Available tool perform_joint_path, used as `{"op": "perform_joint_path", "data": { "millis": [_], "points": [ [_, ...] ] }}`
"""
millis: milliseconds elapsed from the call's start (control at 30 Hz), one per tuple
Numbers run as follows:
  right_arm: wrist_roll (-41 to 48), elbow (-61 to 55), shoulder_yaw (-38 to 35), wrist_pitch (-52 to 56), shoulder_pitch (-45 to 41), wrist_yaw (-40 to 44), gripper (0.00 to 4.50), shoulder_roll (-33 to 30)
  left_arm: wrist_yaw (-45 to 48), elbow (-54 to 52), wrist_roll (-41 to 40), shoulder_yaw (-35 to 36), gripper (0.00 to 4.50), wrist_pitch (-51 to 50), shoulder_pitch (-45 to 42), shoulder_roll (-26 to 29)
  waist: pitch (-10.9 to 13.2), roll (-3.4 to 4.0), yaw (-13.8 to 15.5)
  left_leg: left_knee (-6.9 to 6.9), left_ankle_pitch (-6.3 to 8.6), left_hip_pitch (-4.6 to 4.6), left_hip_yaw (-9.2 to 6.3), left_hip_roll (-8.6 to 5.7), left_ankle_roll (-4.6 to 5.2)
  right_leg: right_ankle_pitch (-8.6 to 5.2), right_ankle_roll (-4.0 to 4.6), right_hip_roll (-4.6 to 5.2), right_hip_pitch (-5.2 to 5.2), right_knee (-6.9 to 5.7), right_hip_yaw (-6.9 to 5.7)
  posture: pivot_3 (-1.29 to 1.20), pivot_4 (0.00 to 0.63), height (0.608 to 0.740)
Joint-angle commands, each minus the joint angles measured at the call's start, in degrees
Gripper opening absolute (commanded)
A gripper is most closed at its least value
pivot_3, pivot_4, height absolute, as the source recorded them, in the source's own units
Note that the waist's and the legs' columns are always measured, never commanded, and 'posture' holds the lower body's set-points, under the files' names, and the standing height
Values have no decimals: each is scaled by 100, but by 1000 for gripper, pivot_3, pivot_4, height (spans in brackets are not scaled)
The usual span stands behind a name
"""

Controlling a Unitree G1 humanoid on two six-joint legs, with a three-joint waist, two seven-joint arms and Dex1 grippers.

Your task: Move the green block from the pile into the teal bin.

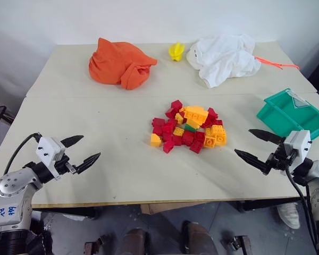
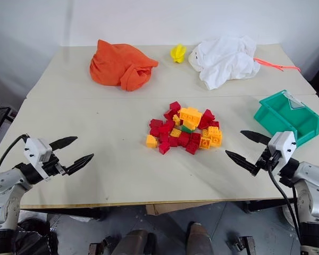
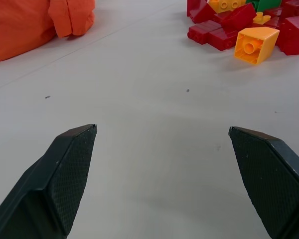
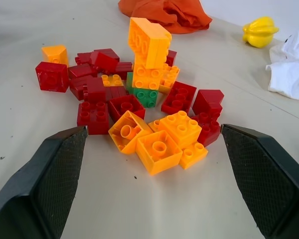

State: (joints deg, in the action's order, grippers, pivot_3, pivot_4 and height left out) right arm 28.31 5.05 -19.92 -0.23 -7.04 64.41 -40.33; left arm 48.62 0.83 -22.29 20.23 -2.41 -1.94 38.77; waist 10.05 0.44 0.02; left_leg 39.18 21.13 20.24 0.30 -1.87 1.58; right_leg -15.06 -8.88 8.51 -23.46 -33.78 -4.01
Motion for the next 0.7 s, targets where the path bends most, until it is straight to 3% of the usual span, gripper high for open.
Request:
{"op": "perform_joint_path", "data": {
  "millis": [33, 400, 500, 700],
  "points": [
    [30, 1, -18, -150, -12, 36, 4459, 12, -87, -218, -74, 60, 4500, -170, 26, 50, 0, 0, 0, 0, 0, 0, 0, 0, 0, 0, 0, 0, 0, 0, 0, 0, 150, 740],
    [282, -93, -76, -14, 47, -67, 4459, 81, 109, -348, -563, 92, 4500, -183, -216, -97, 0, 0, 0, 1, 0, 0, 0, 0, 0, 0, 0, 0, 0, -1, 0, 0, 150, 740],
    [588, -486, -131, 121, 75, 28, 3930, 66, 198, -662, -662, -202, 4500, -293, -563, -144, 0, 0, 28, 3, 0, 1, -2, 0, 0, 0, 0, 0, 1, -2, -1, 0, 150, 740],
    [449, -887, 236, 201, 196, 421, 1914, -193, 545, -766, -608, -476, 4500, -339, -817, -46, 0, 0, 14, 11, 0, 1, -5, 0, -1, 1, -1, -2, 5, -4, -4, 0, 150, 740]
  ]
}}
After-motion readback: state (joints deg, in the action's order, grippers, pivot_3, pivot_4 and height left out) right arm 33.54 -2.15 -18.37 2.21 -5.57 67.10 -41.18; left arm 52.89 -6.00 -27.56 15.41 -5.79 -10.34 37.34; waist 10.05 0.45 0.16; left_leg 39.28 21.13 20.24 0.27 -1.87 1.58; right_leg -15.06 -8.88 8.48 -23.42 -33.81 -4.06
